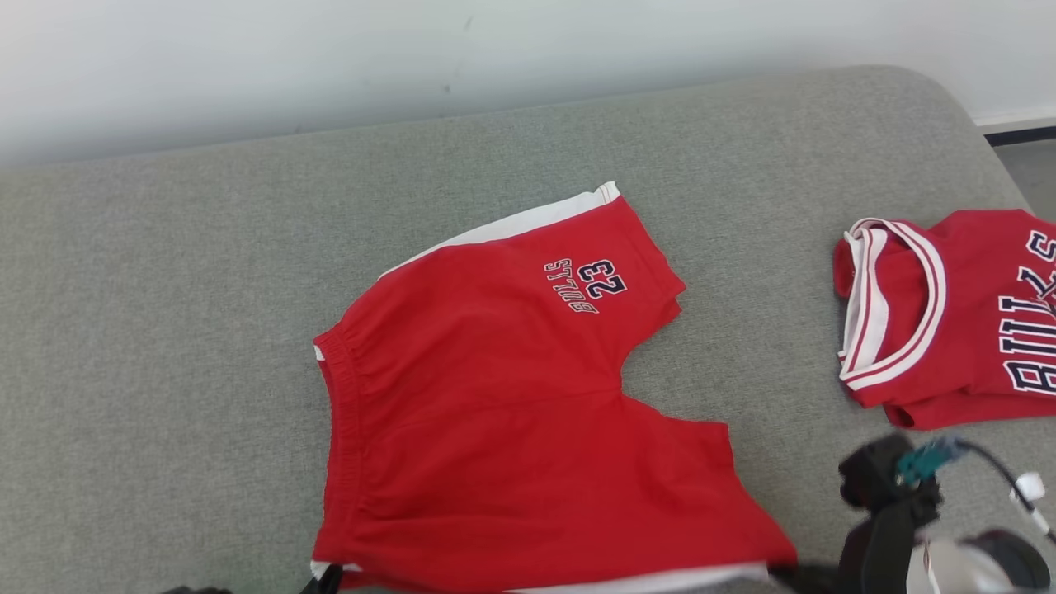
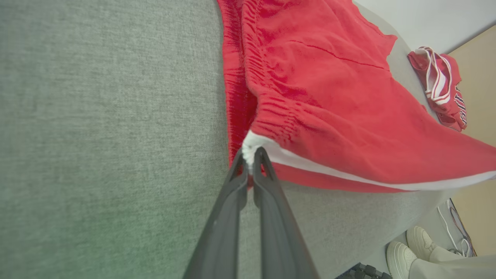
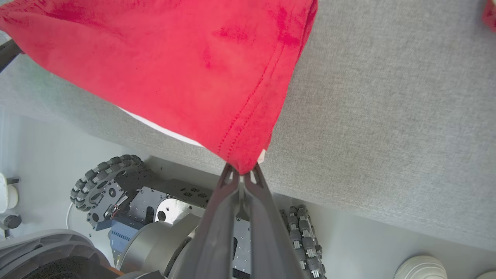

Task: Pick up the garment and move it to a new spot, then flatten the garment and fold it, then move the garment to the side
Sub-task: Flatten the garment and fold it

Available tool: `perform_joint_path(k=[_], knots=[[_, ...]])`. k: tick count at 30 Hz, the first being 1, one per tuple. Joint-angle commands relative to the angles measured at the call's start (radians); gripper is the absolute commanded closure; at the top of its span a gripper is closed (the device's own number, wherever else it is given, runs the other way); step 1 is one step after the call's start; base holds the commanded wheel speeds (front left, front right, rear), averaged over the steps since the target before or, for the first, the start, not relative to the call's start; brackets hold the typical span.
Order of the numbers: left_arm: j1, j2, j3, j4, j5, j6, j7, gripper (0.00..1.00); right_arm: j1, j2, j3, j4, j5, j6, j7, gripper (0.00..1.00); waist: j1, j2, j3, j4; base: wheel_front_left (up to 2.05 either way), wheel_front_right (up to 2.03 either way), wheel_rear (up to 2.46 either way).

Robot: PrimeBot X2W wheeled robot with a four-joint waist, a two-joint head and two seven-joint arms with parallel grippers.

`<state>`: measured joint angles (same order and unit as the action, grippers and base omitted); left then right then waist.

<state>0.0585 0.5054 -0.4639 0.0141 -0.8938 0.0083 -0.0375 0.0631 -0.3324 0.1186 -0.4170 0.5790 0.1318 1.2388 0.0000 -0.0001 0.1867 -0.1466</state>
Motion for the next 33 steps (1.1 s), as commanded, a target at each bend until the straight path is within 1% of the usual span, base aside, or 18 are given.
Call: perform_joint_path(k=[1, 2, 4, 7, 13, 18, 20, 25, 28, 33], knots=[[-0.021, -0.009, -0.002, -0.017, -0.01, -0.012, 0.001, 1.0, -0.049, 0.018, -0.009, 0.008, -0.004, -0.003, -0.037, 1.0, 0.0, 0.0001, 0.005, 0.005, 0.0, 0.0, 0.0], [-0.021, -0.009, -0.002, -0.017, -0.01, -0.012, 0.001, 1.0, -0.049, 0.018, -0.009, 0.008, -0.004, -0.003, -0.037, 1.0, 0.0, 0.0001, 0.005, 0.005, 0.0, 0.0, 0.0], [-0.036, -0.019, 0.003, -0.029, -0.03, -0.028, 0.001, 1.0, -0.097, 0.032, -0.006, 0.04, 0.001, -0.003, -0.066, 1.0, 0.0, 0.0001, 0.008, 0.005, 0.0, 0.0, 0.0], [-0.07, -0.032, 0.009, -0.045, -0.056, -0.05, 0.008, 1.0, -0.201, 0.032, -0.002, 0.095, -0.007, -0.003, -0.114, 1.0, 0.0, 0.0001, 0.017, 0.011, 0.0, 0.0, 0.0], [-0.166, -0.085, 0.042, -0.049, -0.114, -0.066, -0.002, 1.0, -0.419, 0.036, 0.022, 0.247, -0.04, -0.003, -0.239, 1.0, 0.0, 0.0001, 0.044, 0.036, 0.0, 0.0, 0.0], [-0.26, -0.14, 0.053, -0.018, -0.125, -0.043, -0.004, 1.0, -0.577, 0.054, 0.05, 0.419, -0.074, -0.003, -0.346, 1.0, 0.0, 0.0001, 0.078, 0.063, 0.0, 0.0, 0.0], [-0.31, -0.145, 0.053, 0.004, -0.11, -0.037, 0.003, 1.0, -0.637, 0.06, 0.055, 0.491, -0.091, -0.003, -0.389, 1.0, 0.0, 0.0001, 0.097, 0.075, 0.0, 0.0, 0.0], [-0.409, -0.18, 0.045, 0.055, -0.079, -0.019, -0.008, 1.0, -0.768, 0.063, 0.057, 0.651, -0.138, -0.003, -0.502, 1.0, 0.0, 0.0001, 0.145, 0.102, 0.0, 0.0, 0.0], [-0.457, -0.2, 0.045, 0.084, -0.065, -0.01, -0.014, 1.0, -0.831, 0.082, 0.049, 0.729, -0.146, -0.003, -0.547, 1.0, 0.0, 0.0001, 0.169, 0.115, 0.0, 0.0, 0.0], [-0.525, -0.228, 0.048, 0.134, -0.039, 0.017, -0.039, 1.0, -0.925, 0.084, 0.059, 0.839, -0.159, -0.003, -0.615, 1.0, 0.0, 0.0001, 0.204, 0.133, 0.0, 0.0, 0.0]])
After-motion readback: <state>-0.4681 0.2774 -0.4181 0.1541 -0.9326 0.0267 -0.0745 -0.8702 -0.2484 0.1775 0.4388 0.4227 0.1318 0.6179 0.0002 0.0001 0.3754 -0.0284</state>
